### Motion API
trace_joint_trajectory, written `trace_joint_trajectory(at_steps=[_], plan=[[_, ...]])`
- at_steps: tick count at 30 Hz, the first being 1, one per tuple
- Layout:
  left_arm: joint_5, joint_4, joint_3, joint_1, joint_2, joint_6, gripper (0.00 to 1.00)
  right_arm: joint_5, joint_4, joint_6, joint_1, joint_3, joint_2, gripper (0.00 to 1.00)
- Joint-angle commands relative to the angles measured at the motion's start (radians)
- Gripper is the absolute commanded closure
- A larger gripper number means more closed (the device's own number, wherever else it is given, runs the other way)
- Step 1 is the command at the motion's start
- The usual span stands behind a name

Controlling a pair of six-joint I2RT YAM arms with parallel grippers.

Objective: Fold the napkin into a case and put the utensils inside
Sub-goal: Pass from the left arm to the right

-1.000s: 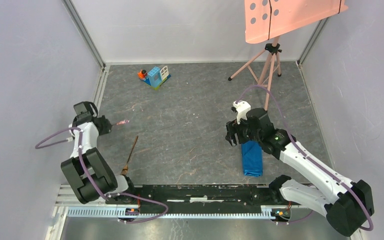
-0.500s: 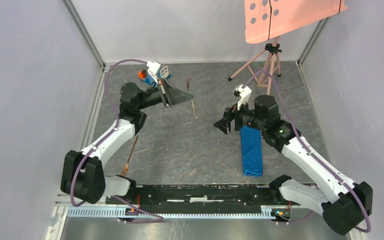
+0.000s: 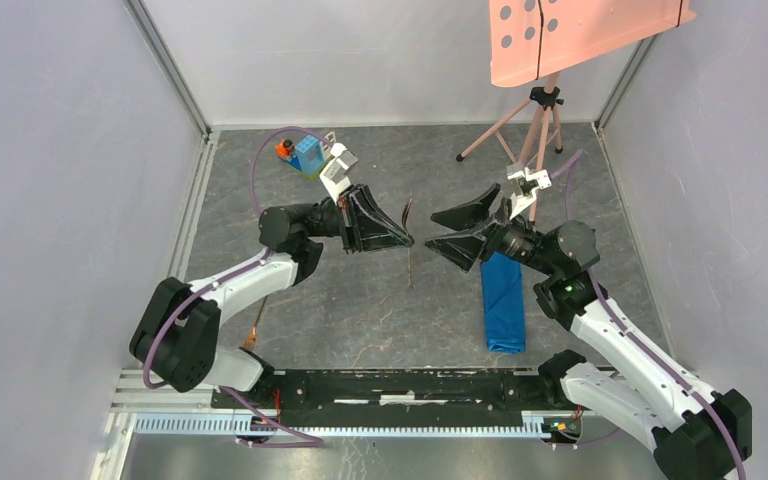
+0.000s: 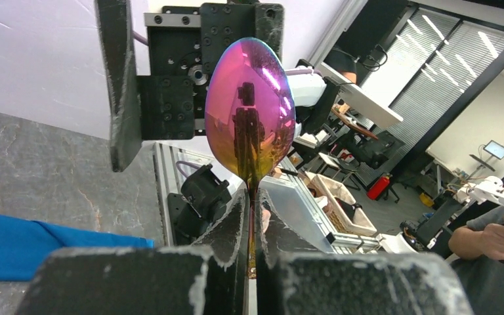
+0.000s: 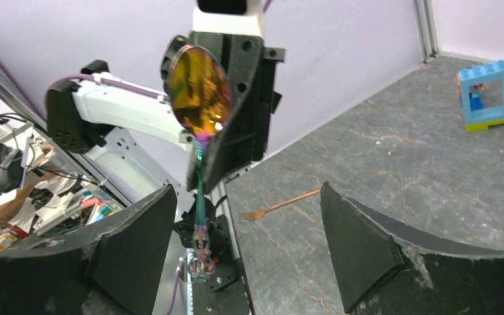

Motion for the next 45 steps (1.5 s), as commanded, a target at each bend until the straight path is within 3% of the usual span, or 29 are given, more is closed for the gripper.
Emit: trace_joint_trajectory(at_steps=[1,9,17,25,39,45], plan=[[-0.047,0.101,0.019,-0.02,0.018,-0.045,0.98,-0.004,0.114,0.057,0.021,0.02,-0.006,0.13],[-0.088,-0.112,0.032,-0.095,0.008,0.118,0.98,0.069,-0.025,0.002,0.047,0.09,0.03,0.14],[-0.108,-0.207,0.048,-0.114,0.017,0.177,0.98,0.079,-0.005,0.021,0.052,0.071,0.016,0.21],[-0.119,-0.26,0.058,-0.129,0.016,0.216,0.98,0.071,0.008,0.035,0.054,0.065,0.021,0.44],[-0.14,-0.315,0.044,-0.132,0.008,0.255,0.97,0.074,0.034,0.072,0.054,0.048,0.017,0.62],[-0.169,-0.35,0.016,-0.13,-0.016,0.285,0.74,0.126,-0.02,0.051,0.052,0.047,0.002,0.66]])
